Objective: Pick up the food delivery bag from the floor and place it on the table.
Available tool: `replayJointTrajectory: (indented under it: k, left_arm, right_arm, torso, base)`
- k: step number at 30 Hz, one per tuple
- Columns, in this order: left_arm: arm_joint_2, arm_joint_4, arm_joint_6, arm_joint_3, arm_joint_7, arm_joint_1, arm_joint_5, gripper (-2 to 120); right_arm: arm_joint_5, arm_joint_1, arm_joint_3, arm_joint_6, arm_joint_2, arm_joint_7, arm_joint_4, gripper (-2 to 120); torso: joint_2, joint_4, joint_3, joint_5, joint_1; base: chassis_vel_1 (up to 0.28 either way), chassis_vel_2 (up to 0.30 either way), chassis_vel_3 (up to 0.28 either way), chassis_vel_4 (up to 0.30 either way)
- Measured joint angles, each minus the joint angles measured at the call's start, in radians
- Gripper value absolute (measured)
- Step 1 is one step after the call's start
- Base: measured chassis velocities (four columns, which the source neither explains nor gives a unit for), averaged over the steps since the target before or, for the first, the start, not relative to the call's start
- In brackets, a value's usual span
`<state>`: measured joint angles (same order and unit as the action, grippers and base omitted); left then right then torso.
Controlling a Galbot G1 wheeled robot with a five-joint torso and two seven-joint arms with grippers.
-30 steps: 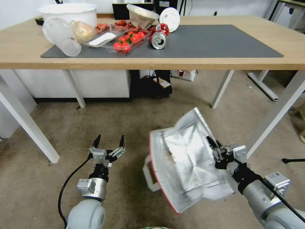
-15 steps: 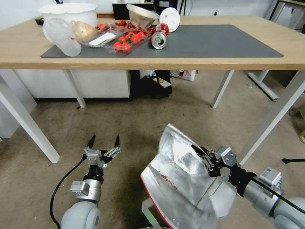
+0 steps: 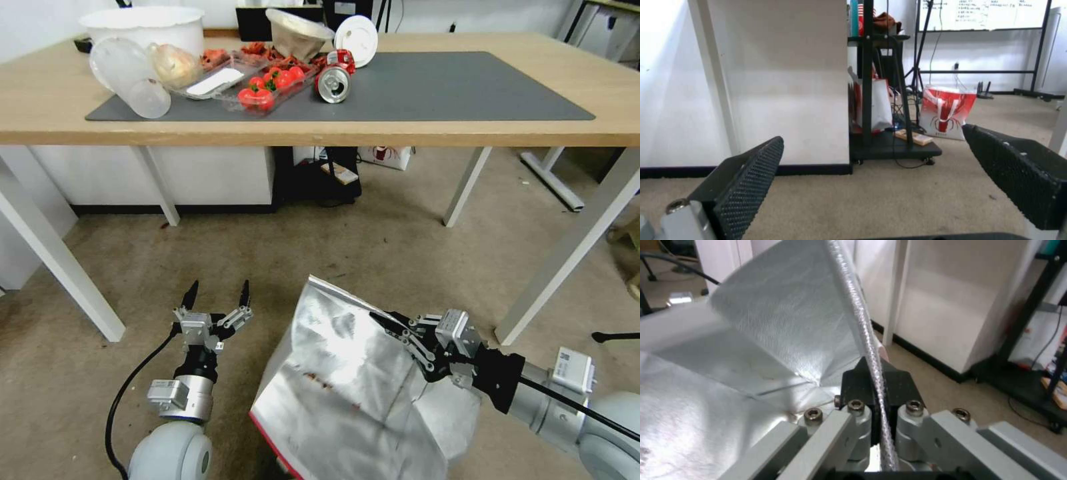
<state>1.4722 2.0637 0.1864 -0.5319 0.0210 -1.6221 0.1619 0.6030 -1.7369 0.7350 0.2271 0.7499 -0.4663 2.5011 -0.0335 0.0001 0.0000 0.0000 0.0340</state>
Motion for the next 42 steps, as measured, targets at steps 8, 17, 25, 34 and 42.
replayJointTrajectory:
  k: [8,17,25,34,42]
  left_arm:
    - [-0.001,0.003,-0.005,0.001,0.003,-0.001,0.000,100]
    - [-0.004,0.010,-0.002,-0.003,0.020,-0.003,0.017,100]
    - [-0.004,0.016,0.004,-0.008,0.064,-0.018,0.027,100]
    - [-0.009,0.019,0.001,-0.007,0.055,-0.024,0.038,100]
    - [-0.011,0.020,-0.004,-0.008,0.048,-0.021,0.042,100]
  right_arm:
    - [0.010,0.000,0.017,-0.006,0.007,-0.024,-0.001,0]
    - [-0.003,-0.008,0.019,-0.012,0.014,-0.032,-0.001,0]
    - [-0.005,-0.006,0.017,-0.015,0.013,-0.033,-0.001,0]
    - [0.002,-0.011,0.020,-0.024,0.010,-0.051,-0.001,0]
    - [0.012,-0.012,0.030,-0.041,-0.001,-0.067,-0.001,0]
  torso:
    - [0.000,0.0000,0.000,0.0000,0.000]
    - [0.000,0.0000,0.000,0.0000,0.000]
    - [-0.022,-0.0001,0.018,-0.0001,0.002]
    - [-0.059,-0.0001,0.054,0.0000,0.003]
    - [-0.092,-0.0001,0.084,0.0000,0.007]
  base:
    - [0.000,0.000,0.000,0.000]
    - [0.000,0.000,0.000,0.000]
    - [0.000,0.000,0.000,0.000]
    - [0.000,0.000,0.000,0.000]
    - [0.000,0.000,0.000,0.000]
